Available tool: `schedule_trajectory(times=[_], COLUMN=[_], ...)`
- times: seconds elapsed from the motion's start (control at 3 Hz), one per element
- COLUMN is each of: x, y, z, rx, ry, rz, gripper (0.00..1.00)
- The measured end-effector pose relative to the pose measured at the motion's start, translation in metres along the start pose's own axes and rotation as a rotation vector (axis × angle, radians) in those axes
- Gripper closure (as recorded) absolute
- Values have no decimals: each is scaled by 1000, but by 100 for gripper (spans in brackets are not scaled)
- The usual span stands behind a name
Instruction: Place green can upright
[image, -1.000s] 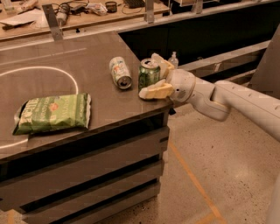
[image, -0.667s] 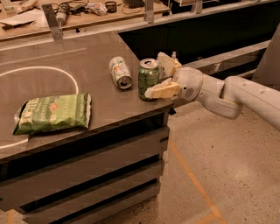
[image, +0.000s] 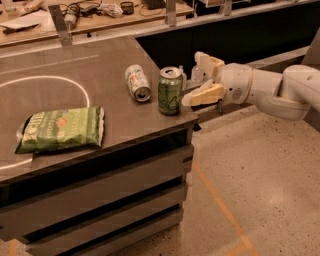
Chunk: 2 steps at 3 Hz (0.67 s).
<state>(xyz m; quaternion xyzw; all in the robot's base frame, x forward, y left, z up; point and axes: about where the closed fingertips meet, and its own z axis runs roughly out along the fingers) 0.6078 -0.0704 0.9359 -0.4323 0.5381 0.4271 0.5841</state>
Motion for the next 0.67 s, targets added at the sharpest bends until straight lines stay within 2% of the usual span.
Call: schedule_trajectory(times=[0.33, 0.67], x=[-19, -19], y=[-29, -29], z=[-2, -2], rx=[-39, -39], ry=[30, 30], rz=[-57, -57], gripper=[0, 0])
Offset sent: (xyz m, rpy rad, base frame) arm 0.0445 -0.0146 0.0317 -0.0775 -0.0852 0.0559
